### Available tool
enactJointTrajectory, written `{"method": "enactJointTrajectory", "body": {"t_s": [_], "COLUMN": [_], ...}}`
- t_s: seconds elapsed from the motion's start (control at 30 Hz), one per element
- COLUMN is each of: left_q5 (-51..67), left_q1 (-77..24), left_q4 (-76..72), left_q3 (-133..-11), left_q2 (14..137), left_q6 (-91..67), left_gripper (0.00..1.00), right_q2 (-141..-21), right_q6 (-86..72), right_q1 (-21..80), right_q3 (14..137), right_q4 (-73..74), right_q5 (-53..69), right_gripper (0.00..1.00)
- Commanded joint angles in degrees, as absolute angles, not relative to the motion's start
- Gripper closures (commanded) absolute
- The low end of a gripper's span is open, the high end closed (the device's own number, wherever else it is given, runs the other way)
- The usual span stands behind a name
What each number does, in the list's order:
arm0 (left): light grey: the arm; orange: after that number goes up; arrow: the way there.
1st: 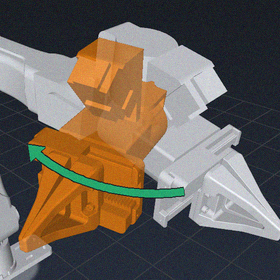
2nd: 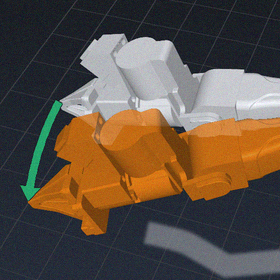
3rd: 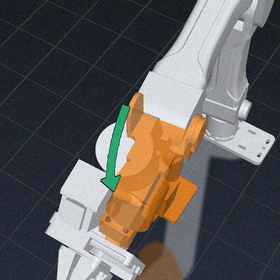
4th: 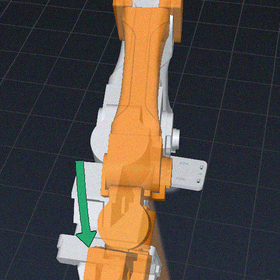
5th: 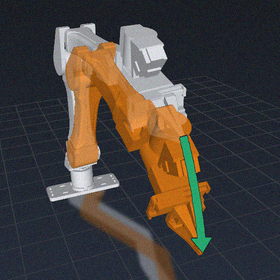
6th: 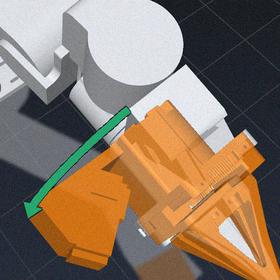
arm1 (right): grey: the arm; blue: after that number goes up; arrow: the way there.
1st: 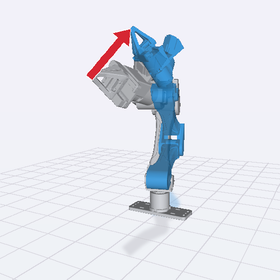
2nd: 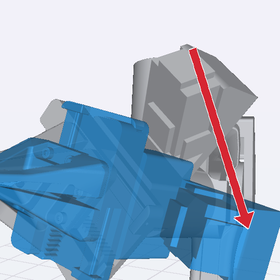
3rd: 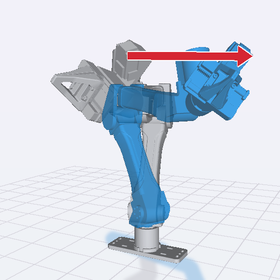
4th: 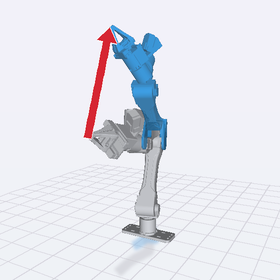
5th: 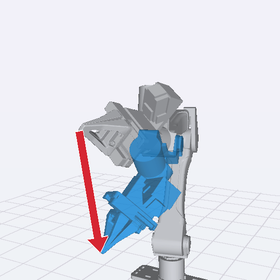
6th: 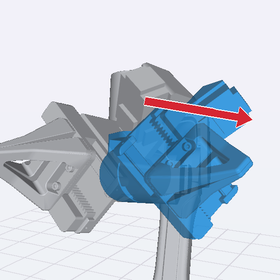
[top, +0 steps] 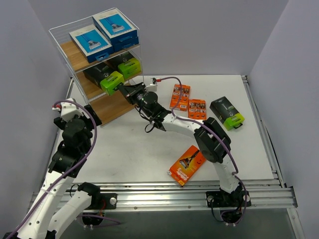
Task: Place and organize the shaving razors onto the shelf
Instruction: Place the shaving razor onto shelf
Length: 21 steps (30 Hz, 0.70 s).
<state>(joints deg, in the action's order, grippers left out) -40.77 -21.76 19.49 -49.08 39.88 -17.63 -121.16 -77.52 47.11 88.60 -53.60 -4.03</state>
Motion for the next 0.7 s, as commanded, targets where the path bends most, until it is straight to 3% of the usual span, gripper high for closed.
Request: {"method": "enactJointTrajectory", "body": {"t_s": [0.0, 0.33, 0.67], "left_q5": [-41.9, -41.9, -37.8], "left_q1": [-22.3, -22.7, -21.9], "left_q4": [17.8, 17.7, 16.4], "left_q3": [-49.1, -49.0, -50.0], "left_q2": [40.0, 40.3, 44.6], "left_q6": [-16.8, -16.9, -22.1], "left_gripper": [0.06, 0.06, 0.06], "right_q2": [-116.8, -115.7, -116.0], "right_q6": [-75.7, -74.1, -74.4], "right_q1": [47.5, 49.1, 48.9], "right_q3": [87.3, 84.5, 83.9], "right_q4": [-57.2, -60.4, -61.8], "right_q5": [-11.1, -17.1, -14.3], "right_gripper": [1.00, 1.00, 1.00]}}
